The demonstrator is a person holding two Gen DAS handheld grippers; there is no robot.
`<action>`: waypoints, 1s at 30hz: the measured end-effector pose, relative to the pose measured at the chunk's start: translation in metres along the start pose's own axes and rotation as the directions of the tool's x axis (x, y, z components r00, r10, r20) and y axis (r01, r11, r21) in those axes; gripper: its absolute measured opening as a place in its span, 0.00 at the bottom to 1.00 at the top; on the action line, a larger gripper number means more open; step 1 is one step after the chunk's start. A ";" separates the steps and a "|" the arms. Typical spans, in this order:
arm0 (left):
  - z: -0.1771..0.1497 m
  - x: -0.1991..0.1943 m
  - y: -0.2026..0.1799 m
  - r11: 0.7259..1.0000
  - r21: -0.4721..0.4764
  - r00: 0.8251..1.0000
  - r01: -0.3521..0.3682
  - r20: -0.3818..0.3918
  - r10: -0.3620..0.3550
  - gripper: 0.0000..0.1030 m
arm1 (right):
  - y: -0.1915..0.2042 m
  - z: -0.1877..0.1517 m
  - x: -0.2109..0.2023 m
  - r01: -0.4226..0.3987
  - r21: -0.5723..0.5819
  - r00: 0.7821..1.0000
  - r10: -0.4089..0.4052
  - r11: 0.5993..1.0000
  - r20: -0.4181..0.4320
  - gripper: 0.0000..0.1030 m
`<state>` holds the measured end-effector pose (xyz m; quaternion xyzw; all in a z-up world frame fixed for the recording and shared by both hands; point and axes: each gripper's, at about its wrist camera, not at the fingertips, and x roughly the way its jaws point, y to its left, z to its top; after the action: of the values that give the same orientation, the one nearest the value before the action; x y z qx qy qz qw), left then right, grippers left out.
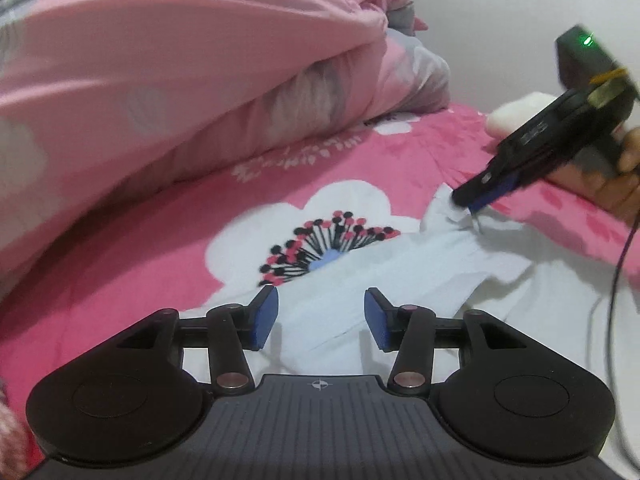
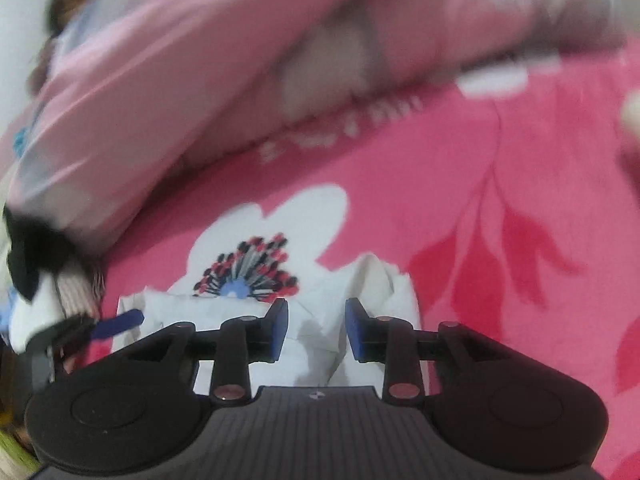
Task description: Fold clothes
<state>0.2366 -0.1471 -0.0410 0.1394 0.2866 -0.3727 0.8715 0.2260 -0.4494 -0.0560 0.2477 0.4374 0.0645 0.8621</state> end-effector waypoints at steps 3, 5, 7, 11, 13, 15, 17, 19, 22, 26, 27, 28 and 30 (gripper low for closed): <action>-0.004 0.016 -0.013 0.999 0.045 0.999 -0.015 -0.042 0.017 0.46 | -0.006 0.002 0.023 -0.006 0.045 0.999 0.008 0.999 -0.040 0.30; -0.009 0.021 -0.018 0.996 0.077 0.998 -0.034 -0.049 0.038 0.46 | -0.004 0.001 0.030 0.015 0.028 0.999 -0.014 0.999 -0.029 0.09; -0.012 0.021 -0.021 0.995 0.094 0.998 -0.046 -0.033 0.049 0.46 | -0.001 -0.001 0.031 0.034 0.001 0.999 -0.034 0.999 -0.002 0.00; -0.013 0.024 -0.021 0.993 0.107 0.998 -0.058 -0.014 0.060 0.46 | -0.003 0.003 0.031 0.036 -0.037 0.997 -0.034 0.999 0.073 0.00; -0.014 0.025 -0.022 0.992 0.110 0.998 -0.063 -0.006 0.064 0.47 | -0.007 0.003 0.036 0.030 -0.035 0.994 -0.026 0.999 0.108 0.00; -0.013 0.025 -0.021 0.992 0.106 0.998 -0.065 -0.003 0.065 0.47 | -0.013 0.000 0.041 0.037 -0.013 0.992 -0.035 0.999 0.123 0.00; -0.012 0.020 -0.020 0.994 0.096 0.998 -0.056 0.000 0.056 0.47 | -0.020 -0.001 0.039 0.023 0.041 0.993 -0.028 0.999 0.113 0.01; -0.010 0.012 -0.016 0.996 0.081 0.999 -0.044 0.013 0.043 0.47 | -0.024 0.000 0.030 0.014 0.098 0.995 -0.024 0.995 0.099 0.16; -0.006 -0.001 -0.009 0.998 0.055 0.999 -0.024 0.033 0.022 0.51 | -0.014 -0.002 -0.002 0.041 0.066 0.993 -0.048 0.997 0.109 0.28; -0.006 0.003 -0.010 0.997 0.070 1.000 -0.019 -0.020 0.020 0.52 | 0.026 -0.017 -0.034 0.004 -0.138 0.996 0.008 0.990 0.089 0.26; -0.008 0.010 -0.013 0.995 0.090 0.997 -0.031 -0.062 0.037 0.55 | 0.038 -0.022 -0.035 -0.006 -0.197 0.997 0.021 0.980 0.076 0.25; -0.011 0.018 -0.016 0.993 0.107 0.993 -0.045 -0.102 0.056 0.56 | 0.047 -0.027 -0.031 -0.001 -0.248 0.998 0.016 0.969 0.059 0.25; -0.013 0.017 -0.017 0.993 0.096 0.992 -0.070 -0.097 0.079 0.59 | 0.055 -0.042 -0.002 0.039 -0.293 0.999 -0.046 0.955 -0.017 0.25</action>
<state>0.2291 -0.1623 -0.0624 0.2086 0.3072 -0.3453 0.8619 0.1976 -0.3873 -0.0486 0.1071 0.4383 0.1129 0.8853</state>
